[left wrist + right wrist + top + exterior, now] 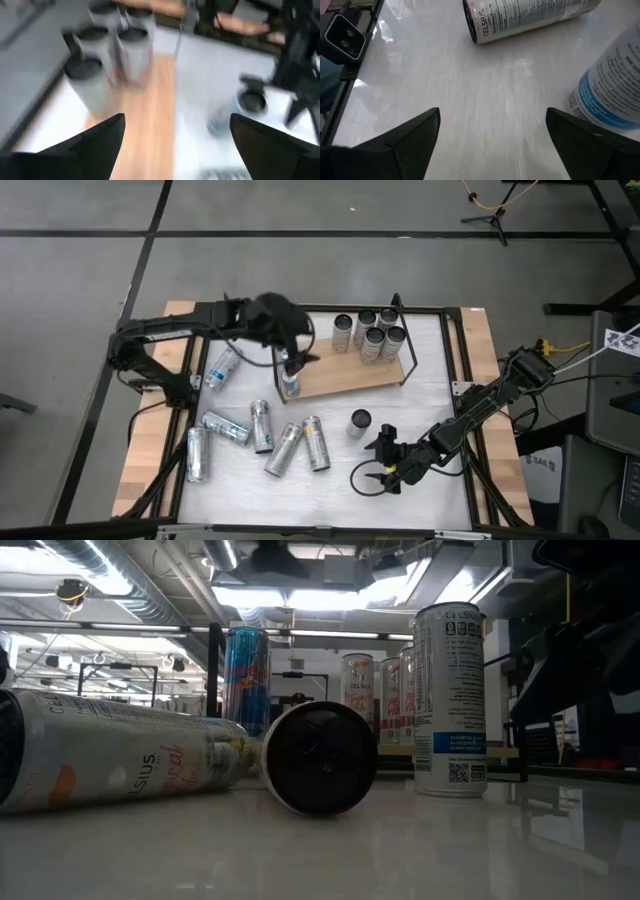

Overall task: Place canned beverage on shelf
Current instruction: Put the white-yellow soda can on the shelf aligned with the other white-yellow soda can

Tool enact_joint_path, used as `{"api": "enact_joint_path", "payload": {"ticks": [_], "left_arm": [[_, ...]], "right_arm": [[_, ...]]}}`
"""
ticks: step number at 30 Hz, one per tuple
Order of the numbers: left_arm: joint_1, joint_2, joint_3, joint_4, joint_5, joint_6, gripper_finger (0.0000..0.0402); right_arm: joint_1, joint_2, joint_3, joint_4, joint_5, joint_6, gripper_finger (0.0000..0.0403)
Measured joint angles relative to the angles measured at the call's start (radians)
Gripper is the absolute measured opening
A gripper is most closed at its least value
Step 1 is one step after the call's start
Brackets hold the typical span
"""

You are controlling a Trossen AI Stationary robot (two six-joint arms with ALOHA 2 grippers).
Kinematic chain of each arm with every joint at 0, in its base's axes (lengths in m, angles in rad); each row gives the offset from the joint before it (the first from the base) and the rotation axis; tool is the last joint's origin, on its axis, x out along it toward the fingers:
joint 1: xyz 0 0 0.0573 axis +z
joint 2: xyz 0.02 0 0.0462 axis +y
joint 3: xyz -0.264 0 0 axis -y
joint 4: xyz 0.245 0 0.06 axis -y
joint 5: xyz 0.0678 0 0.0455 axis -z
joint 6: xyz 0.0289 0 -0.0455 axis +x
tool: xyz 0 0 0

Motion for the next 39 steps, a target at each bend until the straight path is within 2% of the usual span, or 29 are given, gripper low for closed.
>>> {"api": "enact_joint_path", "payload": {"ticks": [8,15,19,25,34,39], "left_arm": [[-0.212,-0.001,-0.001,-0.238,-0.098,-0.248,0.0352],[-0.374,0.010,-0.026,-0.228,-0.228,-0.427,0.0352],[-0.438,0.010,-0.062,-0.207,-0.271,-0.470,0.0352],[-0.496,0.011,-0.129,-0.113,-0.276,-0.434,0.0352],[-0.536,0.011,-0.267,0.222,-0.267,-0.174,0.0352],[-0.540,0.028,-0.288,0.334,-0.267,-0.006,0.0352]], "right_arm": [[0.000,0.000,0.000,0.000,0.003,0.000,0.0358],[0.000,0.000,0.000,0.004,0.003,0.000,0.0358],[0.000,0.000,0.000,0.004,0.003,-0.001,0.0358],[0.000,0.000,0.000,0.008,0.003,-0.001,0.0358],[0.000,0.000,0.000,0.007,0.003,-0.002,0.0358],[0.000,0.000,0.000,0.008,0.003,-0.002,0.0358]]}}
